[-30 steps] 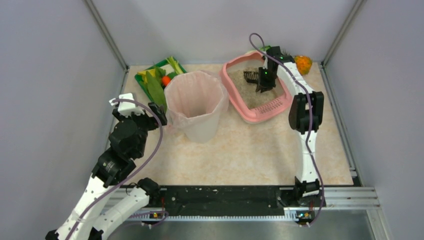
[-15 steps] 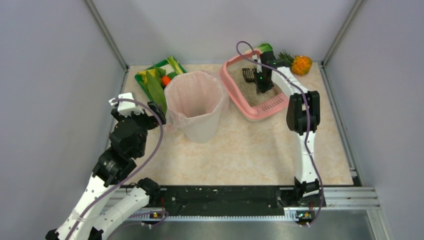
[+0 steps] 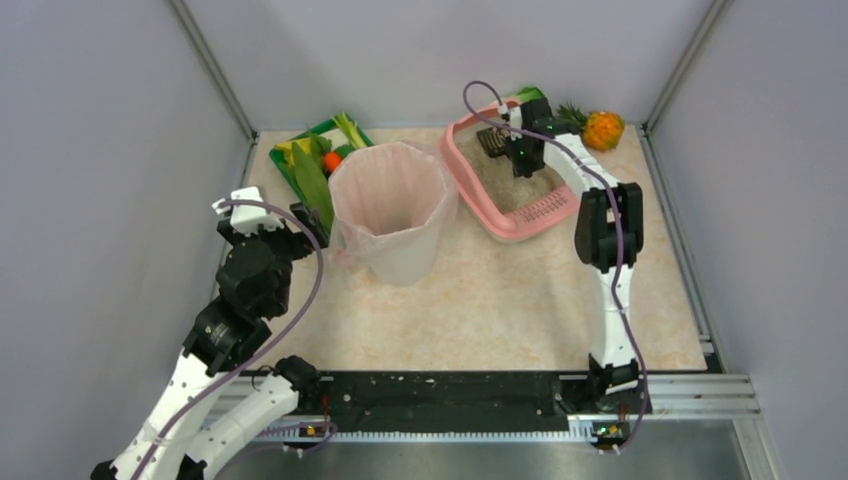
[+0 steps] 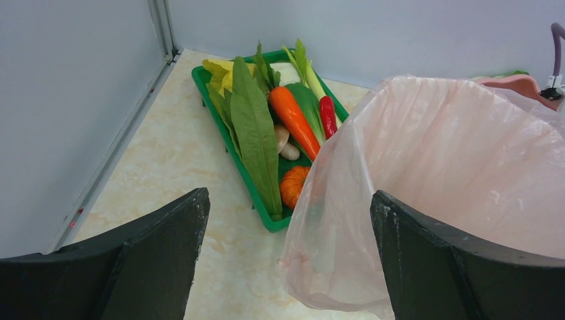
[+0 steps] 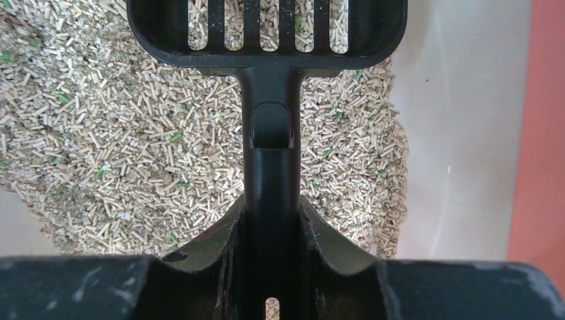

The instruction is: Clean the litter box

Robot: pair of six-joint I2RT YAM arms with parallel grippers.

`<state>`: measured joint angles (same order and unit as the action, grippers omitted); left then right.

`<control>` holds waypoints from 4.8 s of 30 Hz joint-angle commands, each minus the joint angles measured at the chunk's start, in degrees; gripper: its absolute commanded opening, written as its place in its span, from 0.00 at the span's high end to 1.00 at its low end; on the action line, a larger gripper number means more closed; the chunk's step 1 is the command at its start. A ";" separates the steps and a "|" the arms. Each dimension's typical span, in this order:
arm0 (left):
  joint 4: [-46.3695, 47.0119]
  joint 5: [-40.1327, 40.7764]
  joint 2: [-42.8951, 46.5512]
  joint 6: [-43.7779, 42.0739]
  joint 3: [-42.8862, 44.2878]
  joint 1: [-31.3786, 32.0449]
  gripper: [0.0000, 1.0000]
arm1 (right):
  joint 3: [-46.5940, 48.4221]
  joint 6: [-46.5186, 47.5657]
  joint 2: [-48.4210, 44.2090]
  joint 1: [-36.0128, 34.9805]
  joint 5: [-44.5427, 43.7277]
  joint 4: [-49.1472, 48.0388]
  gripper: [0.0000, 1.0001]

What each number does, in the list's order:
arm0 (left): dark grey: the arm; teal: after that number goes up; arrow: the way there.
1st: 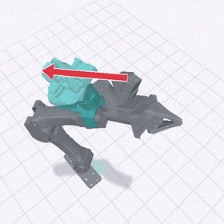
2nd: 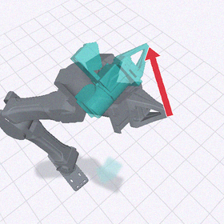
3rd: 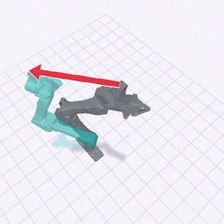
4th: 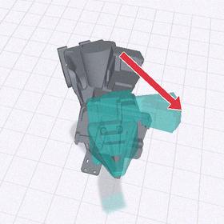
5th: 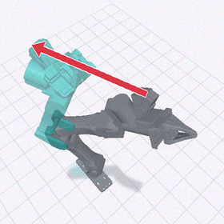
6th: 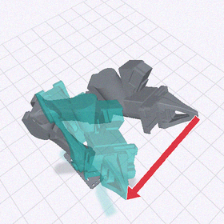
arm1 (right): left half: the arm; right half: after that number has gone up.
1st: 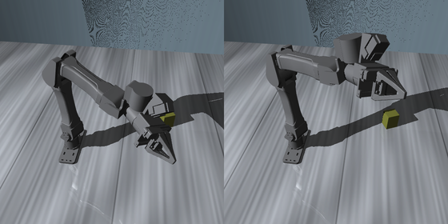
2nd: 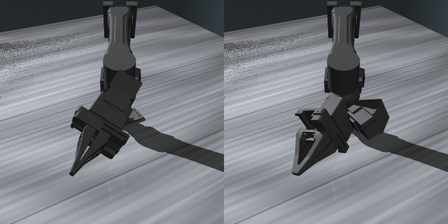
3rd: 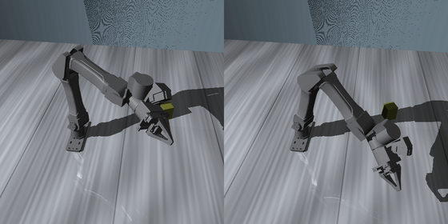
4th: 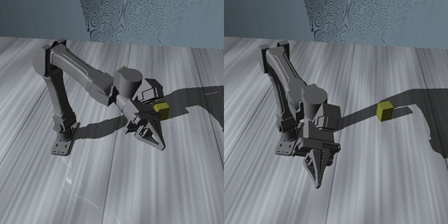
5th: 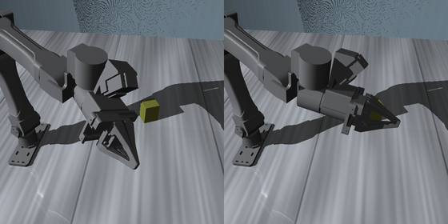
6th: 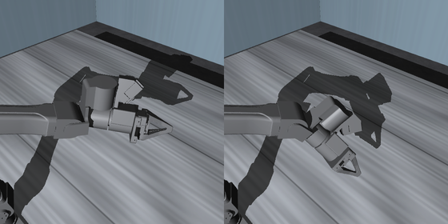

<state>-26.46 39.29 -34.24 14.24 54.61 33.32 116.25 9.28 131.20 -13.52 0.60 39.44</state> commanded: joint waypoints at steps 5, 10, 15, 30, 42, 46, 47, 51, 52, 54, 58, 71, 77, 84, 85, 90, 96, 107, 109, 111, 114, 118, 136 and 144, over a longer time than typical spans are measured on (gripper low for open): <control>3.98 0.75 0.28 -0.67 -0.04 -0.10 0.05 | -6.93 2.66 -9.31 -0.51 0.16 -5.43 1.00; 4.56 0.14 0.17 -0.92 -0.37 -0.15 0.05 | -17.29 3.75 -18.05 -0.53 -1.03 -10.10 1.00; 5.52 -1.31 0.27 -0.47 -1.14 -0.11 0.05 | -31.53 3.56 -28.95 -0.60 -3.16 -20.60 1.00; 6.90 -5.59 0.29 0.53 -1.48 -0.13 0.05 | -47.11 7.90 -44.45 -1.37 -8.12 -24.90 1.00; 6.77 -6.01 2.35 1.14 -2.54 -0.14 0.05 | -41.64 5.73 -46.65 -1.35 -6.61 -16.45 1.00; 7.02 -6.33 2.67 1.29 -2.84 -0.18 0.05 | -38.01 6.07 -48.09 -1.43 -7.42 -12.11 1.00; 7.11 -6.53 2.57 1.38 -2.90 -0.17 0.05 | -37.31 6.24 -48.54 -1.52 -7.21 -11.30 1.00; 7.21 -7.19 2.55 1.73 -2.97 -0.15 0.05 | -34.09 7.03 -49.93 -2.41 -7.40 -7.78 1.00; 7.21 -7.28 2.70 1.75 -3.01 -0.12 0.05 | -32.77 7.19 -50.07 -2.70 -7.53 -6.62 1.00; 7.21 -7.46 2.87 1.76 -3.02 -0.12 0.05 | -30.55 7.44 -50.16 -3.28 -7.43 -4.51 1.00; 6.68 -7.82 3.31 2.07 -3.06 -0.16 0.05 | -26.03 7.74 -49.81 -4.74 -6.85 -0.47 1.00; 4.43 -7.17 5.29 3.53 -3.77 -0.13 0.05 | -5.32 8.84 -42.90 -16.37 -11.35 13.72 1.00; 3.55 -6.65 6.19 4.40 -4.47 -0.12 0.05 | 2.35 12.18 -38.76 -25.64 -16.97 17.12 1.00; 3.06 -5.50 7.29 4.41 -5.16 -0.19 0.05 | 3.45 18.77 -36.70 -35.83 -25.25 17.17 1.00; 3.02 -5.41 7.34 4.46 -5.27 -0.13 0.05 | 3.39 19.56 -36.44 -36.94 -25.93 17.15 1.00; 3.14 -5.23 7.45 4.40 -5.52 -0.12 0.05 | 2.77 22.64 -35.78 -41.77 -28.69 16.97 1.00; 3.24 -4.51 7.94 4.22 -5.88 -0.11 0.05 | -3.73 31.19 -35.97 -47.98 -41.26 12.73 1.00; 1.16 -1.78 10.40 4.61 -6.05 -0.16 0.05 | -19.24 55.04 -40.22 -53.20 -56.36 -11.76 1.00; 0.94 -1.45 10.90 4.74 -6.22 -0.13 0.05 | -22.58 61.29 -41.68 -54.13 -57.06 -18.34 1.00; 0.66 -1.20 11.37 4.90 -6.34 -0.13 0.05 | -26.26 67.88 -43.27 -54.96 -57.05 -24.66 1.00; 0.00 -0.82 12.06 5.24 -6.29 -0.12 0.05 | -30.77 76.52 -44.72 -55.21 -55.88 -31.82 1.00; -1.05 0.00 13.45 5.83 -6.40 -0.17 0.05 | -32.02 82.28 -44.68 -55.25 -55.87 -38.01 1.00; -3.09 0.86 15.91 6.50 -6.40 -0.14 0.05 | -37.11 92.89 -47.66 -55.52 -51.89 -41.29 1.00; -2.52 0.02 15.44 6.41 -6.74 -0.18 0.05 | -41.25 91.26 -49.98 -54.18 -50.82 -37.66 1.00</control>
<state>-30.63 39.51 -19.09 20.27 48.56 33.30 75.99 101.95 84.25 -68.36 -50.68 0.45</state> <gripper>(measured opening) 0.949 0.248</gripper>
